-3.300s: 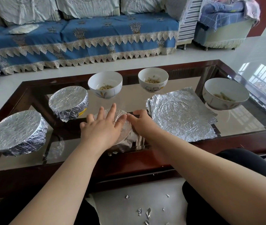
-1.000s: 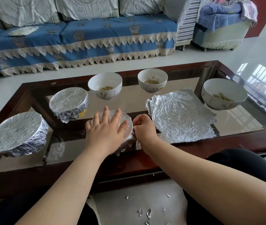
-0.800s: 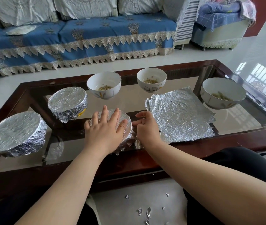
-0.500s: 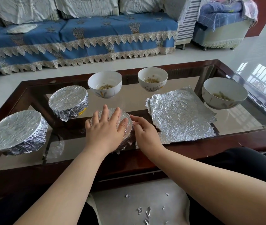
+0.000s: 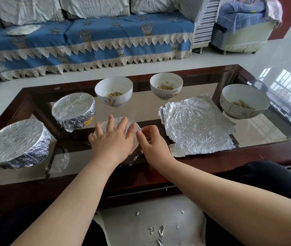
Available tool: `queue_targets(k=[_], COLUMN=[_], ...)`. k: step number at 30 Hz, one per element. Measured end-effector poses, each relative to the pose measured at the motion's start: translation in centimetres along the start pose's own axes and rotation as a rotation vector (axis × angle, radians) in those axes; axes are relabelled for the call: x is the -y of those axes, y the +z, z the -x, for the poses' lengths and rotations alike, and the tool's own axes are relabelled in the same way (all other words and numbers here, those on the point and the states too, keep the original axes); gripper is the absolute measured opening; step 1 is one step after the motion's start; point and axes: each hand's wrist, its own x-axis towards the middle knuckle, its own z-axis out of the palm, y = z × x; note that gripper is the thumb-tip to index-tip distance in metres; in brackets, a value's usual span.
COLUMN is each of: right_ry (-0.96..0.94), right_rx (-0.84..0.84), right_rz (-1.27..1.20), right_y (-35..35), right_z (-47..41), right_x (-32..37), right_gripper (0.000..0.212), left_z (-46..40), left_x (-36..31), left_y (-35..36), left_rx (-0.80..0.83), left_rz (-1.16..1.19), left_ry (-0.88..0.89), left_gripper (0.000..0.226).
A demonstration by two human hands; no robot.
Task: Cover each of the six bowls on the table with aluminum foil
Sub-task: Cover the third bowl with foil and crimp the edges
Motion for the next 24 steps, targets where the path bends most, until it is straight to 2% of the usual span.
queue_targets(k=[4,7,9,14,16,19,24], right_ry=[0.084,0.229,0.290,0.431,0.456,0.482,0.441], right_rx=[0.059,0.212,0.290,0.390,0.403,0.369,0.303], right_rz=[-0.162,-0.417,-0.469,-0.591,-0.660,-0.763,-0.873], right_y=[-0.2,-1.0,-1.5,-1.9,-2.0,-1.7,-1.0], right_z=[-0.5,-1.0,-1.5,-2.1,-2.2,-2.0,-1.9], right_x=[0.1,0.2,0.1,0.2,0.3,0.2,-0.1], right_gripper=[0.024,0.021,0.018,0.011,0.006,0.009,0.031], left_z=[-0.1,0.0,0.0,-0.2,-0.3,-0.3,-0.4], left_x=[0.8,1.0,1.0,1.2,1.3,1.3,1.2], left_y=[-1.1,-0.8,-0.4,0.1,0.3,0.4,0.3], left_rx=[-0.005,-0.080,-0.131,-0.151,-0.158,-0.166,-0.175], left_rz=[-0.060,-0.158,-0.186,-0.086,-0.064,-0.049,-0.015], left_ry=[0.024,0.051,0.081,0.103,0.101,0.098,0.094], left_gripper=[0.069,0.079,0.083,0.082,0.074,0.066,0.064])
